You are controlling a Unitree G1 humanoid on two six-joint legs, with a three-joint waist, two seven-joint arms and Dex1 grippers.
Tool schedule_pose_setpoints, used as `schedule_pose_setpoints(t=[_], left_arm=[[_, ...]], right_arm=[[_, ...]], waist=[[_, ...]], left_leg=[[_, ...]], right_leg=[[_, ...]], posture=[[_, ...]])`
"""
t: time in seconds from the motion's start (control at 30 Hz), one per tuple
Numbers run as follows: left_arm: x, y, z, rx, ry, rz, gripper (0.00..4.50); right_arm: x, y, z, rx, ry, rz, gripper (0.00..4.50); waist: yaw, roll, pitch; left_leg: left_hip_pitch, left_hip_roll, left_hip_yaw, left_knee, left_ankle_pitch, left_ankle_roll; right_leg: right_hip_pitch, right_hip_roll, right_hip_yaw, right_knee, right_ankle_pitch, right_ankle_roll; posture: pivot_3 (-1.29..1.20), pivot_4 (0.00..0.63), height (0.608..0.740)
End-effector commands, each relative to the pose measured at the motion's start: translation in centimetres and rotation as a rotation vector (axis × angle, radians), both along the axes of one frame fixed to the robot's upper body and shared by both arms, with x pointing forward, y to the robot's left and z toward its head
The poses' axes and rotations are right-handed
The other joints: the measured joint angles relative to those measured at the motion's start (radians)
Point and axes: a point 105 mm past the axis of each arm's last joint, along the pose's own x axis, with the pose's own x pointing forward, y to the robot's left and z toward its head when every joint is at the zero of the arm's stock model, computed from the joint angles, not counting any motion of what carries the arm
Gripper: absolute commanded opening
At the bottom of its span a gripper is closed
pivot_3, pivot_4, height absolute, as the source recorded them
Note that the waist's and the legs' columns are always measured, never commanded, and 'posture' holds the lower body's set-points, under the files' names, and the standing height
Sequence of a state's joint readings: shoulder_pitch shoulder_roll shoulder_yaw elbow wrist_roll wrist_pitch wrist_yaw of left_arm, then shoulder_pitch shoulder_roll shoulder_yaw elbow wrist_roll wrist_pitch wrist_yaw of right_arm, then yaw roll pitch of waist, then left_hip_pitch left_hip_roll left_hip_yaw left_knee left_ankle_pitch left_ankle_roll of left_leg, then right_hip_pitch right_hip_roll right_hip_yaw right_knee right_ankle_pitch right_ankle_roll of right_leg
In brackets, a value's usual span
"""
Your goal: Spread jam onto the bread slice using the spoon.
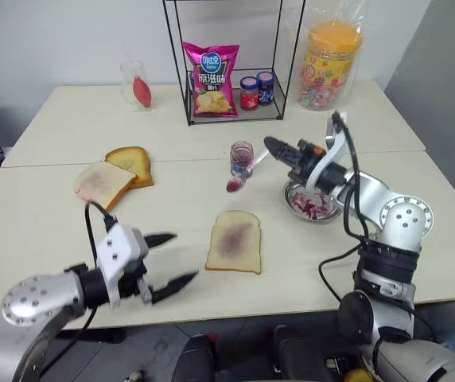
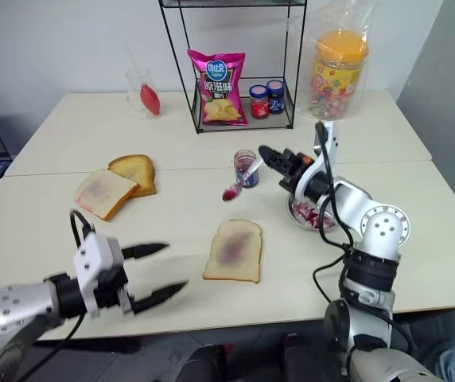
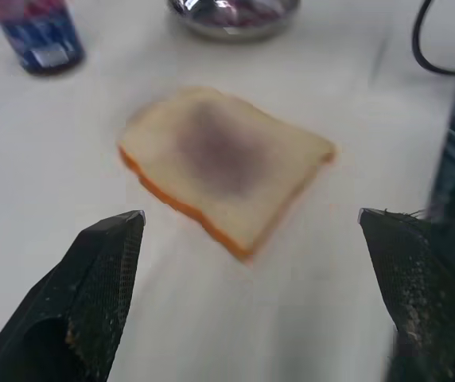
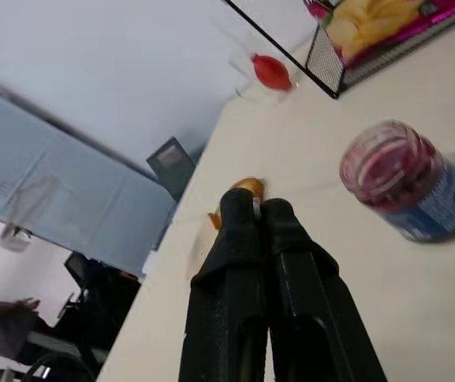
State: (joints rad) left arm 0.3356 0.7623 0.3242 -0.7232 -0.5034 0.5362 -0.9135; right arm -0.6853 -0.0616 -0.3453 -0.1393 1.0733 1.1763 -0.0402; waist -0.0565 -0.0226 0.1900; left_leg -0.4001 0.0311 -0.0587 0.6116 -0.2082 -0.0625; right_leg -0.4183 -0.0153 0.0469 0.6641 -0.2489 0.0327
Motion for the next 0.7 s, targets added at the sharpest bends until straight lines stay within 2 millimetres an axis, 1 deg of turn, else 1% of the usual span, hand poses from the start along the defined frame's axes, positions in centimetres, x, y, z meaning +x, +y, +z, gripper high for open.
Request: schedule_pose_setpoints(t=[0.03,0.13,0.27,0.33,0.4,0.47,0.5,0.7], left_arm=[[-0.6,0.1,0.4,0.041,-0.058,-0.024,4.5],[-0.3,0.4,-0.2,0.047,-0.063,-0.015,4.5],[0.8,0.3,-0.8,0.016,-0.077,0.018,4.5],[1.1,0.2,-1.0,0.008,-0.084,0.019,4.5],[1.4,0.1,-1.3,0.008,-0.086,0.016,4.5],[1.6,-0.1,-1.6,0.01,-0.09,0.009,4.5],[1.7,-0.2,-1.6,0.006,-0.092,0.008,4.5],[2.3,-0.8,-1.6,-0.002,-0.107,-0.018,4.5]], right_arm=[[-1.6,1.6,-0.5,-0.078,-0.11,0.051,0.04],[-1.7,1.9,-1.5,-0.082,-0.107,0.041,0.04],[-1.8,2.5,-2.5,-0.167,-0.161,0.045,0.04],[-2.2,2.8,-2.7,-0.202,-0.194,0.054,0.04],[-3.1,3.3,-2.9,-0.272,-0.257,0.08,0.04],[-3.8,3.6,-3.1,-0.33,-0.317,0.097,0.04],[-4.0,3.7,-3.0,-0.325,-0.324,0.098,0.04],[-5.3,4.3,-2.1,-0.406,-0.467,0.131,0.04]], waist=[[-0.001,0.0,0.0],[0.0,0.0,0.0],[0.0,0.0,0.0],[0.0,-0.001,-0.001],[-0.001,-0.001,-0.001],[-0.001,-0.001,-0.001],[-0.001,0.0,-0.001],[-0.001,-0.001,-0.001]], left_leg=[[0.0,0.0,0.0,0.0,0.0,0.0],[-0.001,0.0,0.0,0.0,0.0,0.0],[-0.001,0.0,0.001,0.0,0.0,0.0],[-0.001,0.0,0.001,0.0,0.0,0.0],[-0.001,0.0,0.001,0.0,0.0,0.0],[-0.001,0.0,0.001,0.0,0.0,0.0],[-0.001,0.0,0.001,0.0,0.0,0.0],[-0.001,0.001,0.001,0.0,0.0,0.0]], right_leg=[[0.0,0.0,0.0,0.0,0.0,0.0],[-0.001,0.0,0.0,0.0,0.0,0.0],[-0.001,0.0,0.001,-0.001,0.0,0.001],[-0.001,0.0,0.001,-0.001,0.0,0.001],[-0.001,0.0,0.001,-0.001,0.0,0.001],[-0.001,0.0,0.001,-0.001,0.001,0.002],[-0.001,0.0,0.001,-0.001,0.001,0.002],[-0.001,0.001,0.001,0.0,0.0,0.001]], posture=[[0.0,0.15,0.74],[0.0,0.15,0.74],[0.0,0.15,0.74],[0.0,0.15,0.74],[0.0,0.15,0.74],[0.0,0.15,0.74],[0.0,0.15,0.74],[0.0,0.15,0.74]])
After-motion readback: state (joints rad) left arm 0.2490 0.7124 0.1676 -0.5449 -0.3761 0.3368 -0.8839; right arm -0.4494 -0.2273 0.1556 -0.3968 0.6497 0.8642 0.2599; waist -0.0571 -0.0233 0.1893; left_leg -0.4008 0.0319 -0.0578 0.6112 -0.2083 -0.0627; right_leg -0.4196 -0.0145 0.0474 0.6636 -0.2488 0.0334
